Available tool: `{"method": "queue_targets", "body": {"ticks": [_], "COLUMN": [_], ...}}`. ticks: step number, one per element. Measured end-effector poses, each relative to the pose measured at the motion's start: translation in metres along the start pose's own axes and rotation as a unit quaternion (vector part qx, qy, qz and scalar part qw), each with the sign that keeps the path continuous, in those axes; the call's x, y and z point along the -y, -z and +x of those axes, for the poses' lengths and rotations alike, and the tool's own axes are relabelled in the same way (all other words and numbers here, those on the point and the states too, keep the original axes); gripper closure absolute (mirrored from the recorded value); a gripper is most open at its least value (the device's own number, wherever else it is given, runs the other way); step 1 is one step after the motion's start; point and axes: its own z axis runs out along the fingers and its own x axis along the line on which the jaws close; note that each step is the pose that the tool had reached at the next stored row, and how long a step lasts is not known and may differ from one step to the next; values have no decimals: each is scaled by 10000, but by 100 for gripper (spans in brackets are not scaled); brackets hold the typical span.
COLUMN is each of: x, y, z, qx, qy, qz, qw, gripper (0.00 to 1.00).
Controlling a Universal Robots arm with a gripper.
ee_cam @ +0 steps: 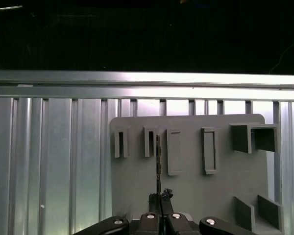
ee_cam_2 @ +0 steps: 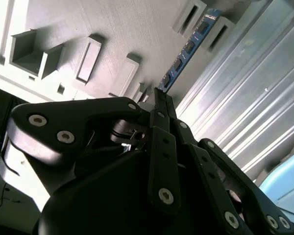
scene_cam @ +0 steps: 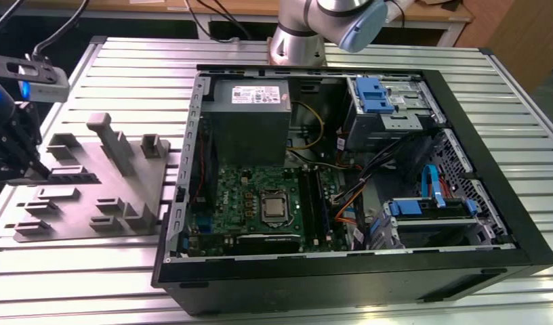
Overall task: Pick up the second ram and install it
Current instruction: 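Pick up the second ram and move it above second insertion slot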
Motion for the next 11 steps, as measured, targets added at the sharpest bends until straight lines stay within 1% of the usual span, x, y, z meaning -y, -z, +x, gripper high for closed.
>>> {"method": "queue_targets", "body": {"ticks": [3,8,11], "x": [-3,-6,-9], "y": [93,215,303], "z": [-3,-7,-10], "qx": [0,2,3], "qy": [-14,-28,-32], "qz": [0,0,1], "qw": [10000,10000,10000], "gripper": [89,89,89]}}
